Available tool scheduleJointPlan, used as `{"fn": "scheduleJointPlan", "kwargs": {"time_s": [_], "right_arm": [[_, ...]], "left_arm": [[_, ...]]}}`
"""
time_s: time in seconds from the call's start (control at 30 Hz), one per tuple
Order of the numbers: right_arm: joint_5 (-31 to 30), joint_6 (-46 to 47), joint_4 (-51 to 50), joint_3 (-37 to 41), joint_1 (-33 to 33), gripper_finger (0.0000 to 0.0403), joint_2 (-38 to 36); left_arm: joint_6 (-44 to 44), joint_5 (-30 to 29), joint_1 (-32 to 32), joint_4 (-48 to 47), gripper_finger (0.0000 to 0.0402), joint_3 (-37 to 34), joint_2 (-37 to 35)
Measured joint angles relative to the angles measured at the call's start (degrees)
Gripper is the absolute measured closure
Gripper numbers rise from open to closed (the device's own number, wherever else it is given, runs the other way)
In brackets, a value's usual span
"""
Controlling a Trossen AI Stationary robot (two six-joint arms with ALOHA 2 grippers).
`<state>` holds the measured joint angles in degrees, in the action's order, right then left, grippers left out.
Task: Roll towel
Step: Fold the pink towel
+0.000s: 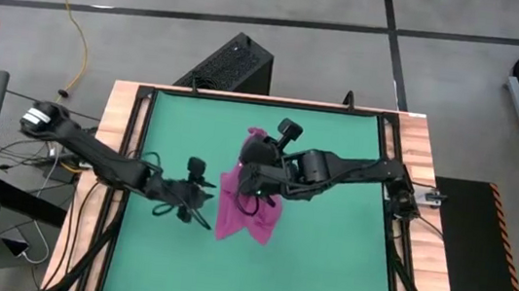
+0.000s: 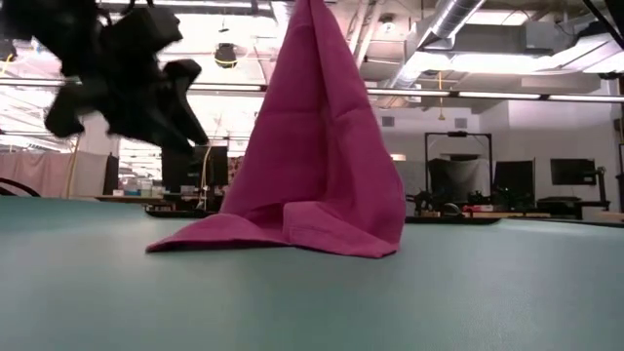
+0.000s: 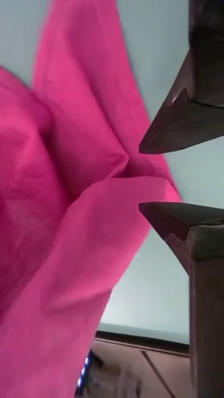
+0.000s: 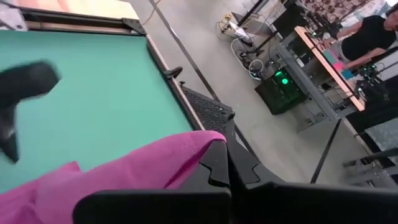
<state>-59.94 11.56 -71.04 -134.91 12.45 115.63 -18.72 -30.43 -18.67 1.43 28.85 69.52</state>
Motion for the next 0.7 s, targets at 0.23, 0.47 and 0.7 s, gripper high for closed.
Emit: {"fn": "scheduleJointPlan", "kwargs": {"time_s": [0.23, 0.47, 0.7], "right_arm": [[0.11, -1.5, -0.96, 0.02, -2.22, 0.0403, -0.18], [0.11, -1.51, -0.51, 0.02, -3.87, 0.0403, -0.22], [0.5, -1.52, -0.07, 0.02, -3.96, 0.0402, -0.22]], "left_arm": [[-0.97, -6.48, -1.26, 11.59, 0.0276, -0.68, 14.57], [-1.62, -14.54, -1.96, 24.33, 0.0276, -0.38, 26.48], [-1.59, -17.82, -1.77, 29.61, 0.0276, -0.47, 29.61]]}}
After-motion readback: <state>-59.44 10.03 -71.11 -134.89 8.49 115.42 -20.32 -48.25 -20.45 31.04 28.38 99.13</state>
